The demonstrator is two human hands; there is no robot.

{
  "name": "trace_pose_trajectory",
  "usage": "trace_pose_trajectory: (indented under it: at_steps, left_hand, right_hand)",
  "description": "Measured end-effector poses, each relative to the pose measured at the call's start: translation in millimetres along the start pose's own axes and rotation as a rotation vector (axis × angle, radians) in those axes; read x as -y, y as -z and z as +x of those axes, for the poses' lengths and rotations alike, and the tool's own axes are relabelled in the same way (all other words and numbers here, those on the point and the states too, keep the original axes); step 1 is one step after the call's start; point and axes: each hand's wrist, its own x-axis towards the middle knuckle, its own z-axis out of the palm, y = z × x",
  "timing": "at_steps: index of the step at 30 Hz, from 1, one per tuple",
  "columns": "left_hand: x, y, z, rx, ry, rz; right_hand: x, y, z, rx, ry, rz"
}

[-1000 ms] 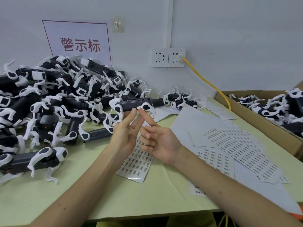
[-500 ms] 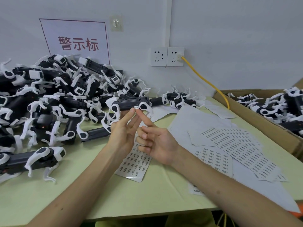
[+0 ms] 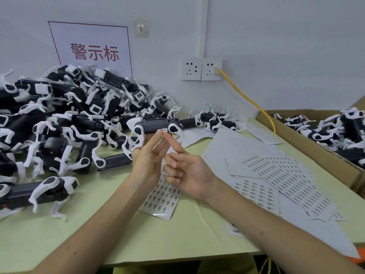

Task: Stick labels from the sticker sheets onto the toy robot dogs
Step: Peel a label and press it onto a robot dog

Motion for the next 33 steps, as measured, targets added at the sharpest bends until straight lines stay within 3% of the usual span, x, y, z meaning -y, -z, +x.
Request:
trace_pose_trajectory:
  at_steps: [6,14,24,30,33]
  left_hand:
    - [-1.6,-1.3,-4.6,0.026,0.027,0.011]
    - [-4.6,-13.2,-21.2,0.073,0.258,0.016]
    - [-5.2,-34.8,-57.6,-0.038,0.014,-0.058]
    - [2.9,-45.6,-57.7,-0.124,-0.13,-0.251]
    - [8.9,-40.4,-57.4,-0.1,-0.139,-0.272]
  right_hand:
    - [1.0,-0.5,-0.4,0.005,0.01,0.037]
    - [9.6,-9.0,-4.1,-0.052,0.016,0.101]
    - [24.6,-39.7,-26.3,-0.127,0.085,-0.12]
    - [63.7,-34.6,-10.2,-0.04,0.084,-0.356]
    - [87.4,-29.3,-7.5,-0.136,0.112,-0.457]
